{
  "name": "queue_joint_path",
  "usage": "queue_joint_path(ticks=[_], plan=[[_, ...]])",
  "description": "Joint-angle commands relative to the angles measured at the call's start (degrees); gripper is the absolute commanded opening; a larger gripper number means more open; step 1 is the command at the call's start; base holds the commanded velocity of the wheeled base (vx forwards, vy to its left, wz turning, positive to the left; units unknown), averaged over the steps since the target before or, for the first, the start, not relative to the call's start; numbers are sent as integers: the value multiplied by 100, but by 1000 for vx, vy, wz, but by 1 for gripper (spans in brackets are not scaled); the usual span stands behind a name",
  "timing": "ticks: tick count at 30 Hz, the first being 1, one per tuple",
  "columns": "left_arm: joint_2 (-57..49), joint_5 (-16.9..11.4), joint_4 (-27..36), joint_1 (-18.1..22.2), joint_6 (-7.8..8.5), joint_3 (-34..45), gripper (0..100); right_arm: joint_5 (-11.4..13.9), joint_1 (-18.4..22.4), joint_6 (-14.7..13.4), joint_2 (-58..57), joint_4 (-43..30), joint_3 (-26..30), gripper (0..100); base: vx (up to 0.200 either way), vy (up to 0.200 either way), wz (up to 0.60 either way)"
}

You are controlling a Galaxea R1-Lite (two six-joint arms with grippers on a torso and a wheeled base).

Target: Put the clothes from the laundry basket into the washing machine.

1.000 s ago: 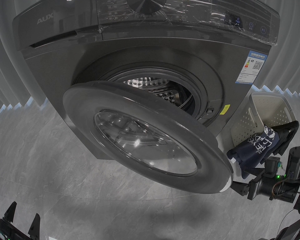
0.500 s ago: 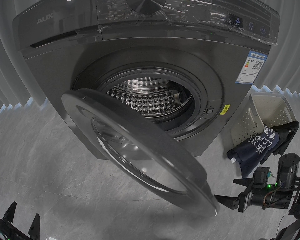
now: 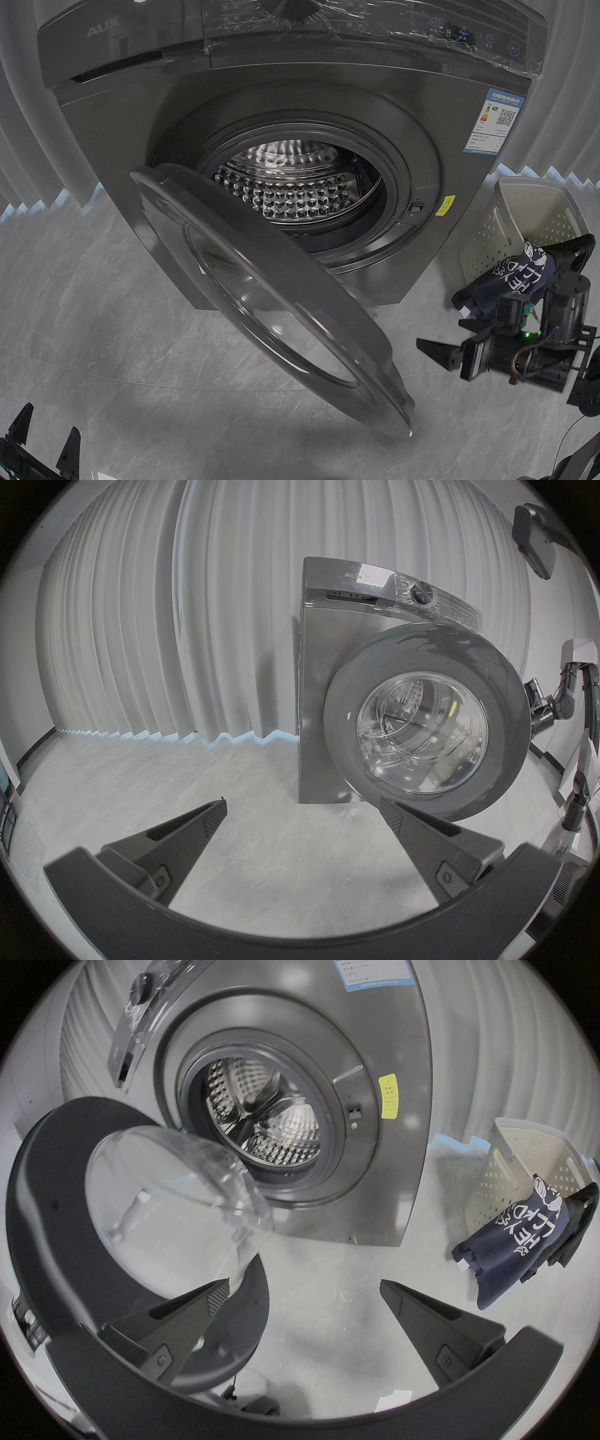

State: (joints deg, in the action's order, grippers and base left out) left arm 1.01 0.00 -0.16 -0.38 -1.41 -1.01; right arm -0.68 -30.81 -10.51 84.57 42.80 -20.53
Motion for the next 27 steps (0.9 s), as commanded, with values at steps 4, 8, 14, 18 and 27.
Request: queue_joint_path(ticks=[4,8,14,18,27], plan=[[-84,0,-2,3,-8,92,100,-441,312,-206,1220,501,-1032,100,0,0,0],[-84,0,-2,3,-17,101,100,-424,180,-206,1528,598,-1111,100,0,0,0],[-84,0,-2,-6,-17,101,100,-371,-365,-232,1616,791,-1014,100,0,0,0],[-84,0,-2,-6,-17,92,100,-362,-549,-241,1572,800,-786,100,0,0,0],[-84,0,-2,3,-8,92,100,-292,-822,-250,1044,800,-171,100,0,0,0]])
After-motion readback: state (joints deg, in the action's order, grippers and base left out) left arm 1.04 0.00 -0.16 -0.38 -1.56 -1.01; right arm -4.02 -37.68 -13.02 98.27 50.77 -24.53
